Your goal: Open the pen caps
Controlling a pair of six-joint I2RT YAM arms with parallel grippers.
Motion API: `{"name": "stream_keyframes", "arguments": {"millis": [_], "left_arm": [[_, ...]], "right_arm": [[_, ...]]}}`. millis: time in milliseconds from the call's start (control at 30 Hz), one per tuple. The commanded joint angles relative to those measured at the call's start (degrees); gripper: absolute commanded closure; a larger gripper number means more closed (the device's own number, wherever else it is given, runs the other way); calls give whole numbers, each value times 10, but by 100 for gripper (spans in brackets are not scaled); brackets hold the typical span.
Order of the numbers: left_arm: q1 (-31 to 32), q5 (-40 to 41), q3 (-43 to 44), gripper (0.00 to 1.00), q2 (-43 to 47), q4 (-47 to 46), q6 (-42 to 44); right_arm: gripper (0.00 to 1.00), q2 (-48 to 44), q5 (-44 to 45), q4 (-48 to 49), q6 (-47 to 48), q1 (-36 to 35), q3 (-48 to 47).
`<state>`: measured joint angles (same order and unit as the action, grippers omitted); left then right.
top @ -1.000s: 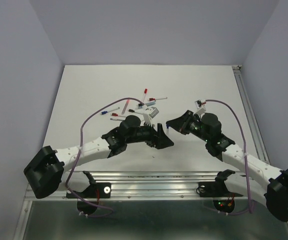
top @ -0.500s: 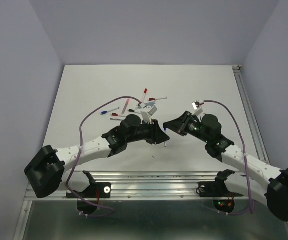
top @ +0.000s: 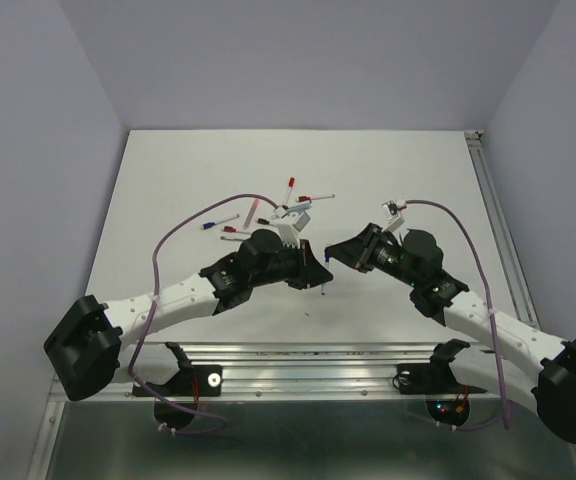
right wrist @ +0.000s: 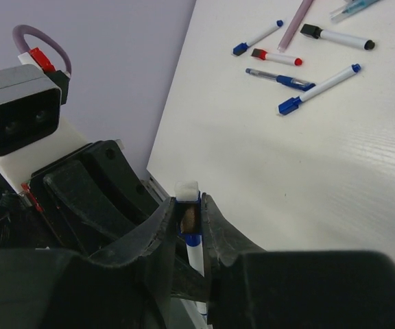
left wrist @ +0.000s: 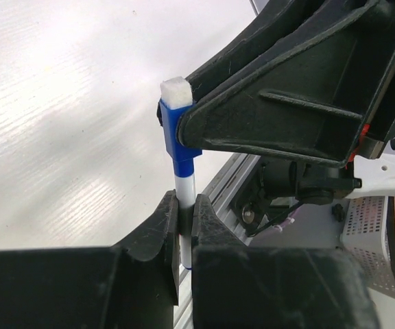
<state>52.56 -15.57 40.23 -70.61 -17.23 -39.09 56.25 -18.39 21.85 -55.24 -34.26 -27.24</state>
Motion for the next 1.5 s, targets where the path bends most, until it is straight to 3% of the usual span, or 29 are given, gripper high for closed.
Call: {"name": "stream_keyframes", "arguments": {"millis": [0, 133, 333, 400, 467, 500, 700, 833, 867, 933, 1033, 1200, 1333, 1467], "left_arm": [[8, 5, 36, 100, 23, -32, 10], [12, 11, 41, 100, 20, -18, 5], [16, 26, 39, 100, 29, -18, 4], [16, 28, 39, 100, 31, -16, 4], [16, 34, 39, 100, 31, -10, 4], [16, 34, 37, 100, 31, -10, 3], [17, 30, 35, 100, 32, -3, 2], [27, 34, 14, 100, 40, 25, -10], [42, 35, 5, 100, 42, 38, -20], [74, 46, -31, 100, 51, 53, -48], [112, 69, -73, 100, 53, 74, -79], [180, 102, -109, 100, 60, 82, -134], [183, 151, -110, 100, 93, 132, -149], [154, 286, -58, 100, 92, 261, -161]], "right_arm": [[76, 6, -15, -21, 24, -21, -37], [77, 12, -3, -46, 34, -25, -54], [59, 18, 6, -61, 35, -26, -58], [58, 18, 10, -64, 36, -27, -58], [61, 14, 12, -64, 37, -27, -57], [69, 12, 15, -64, 36, -27, -57], [90, 9, 37, -71, 44, -27, -62], [95, 24, 108, -115, 73, -27, -103], [96, 32, 135, -132, 79, -27, -118], [98, 57, 299, -209, 91, -26, -172], [99, 90, 403, -267, 101, -14, -227], [99, 146, 406, -303, 111, 50, -300], [99, 177, 388, -363, 144, 56, -337], [92, 150, 337, -405, 137, 55, -257]]}}
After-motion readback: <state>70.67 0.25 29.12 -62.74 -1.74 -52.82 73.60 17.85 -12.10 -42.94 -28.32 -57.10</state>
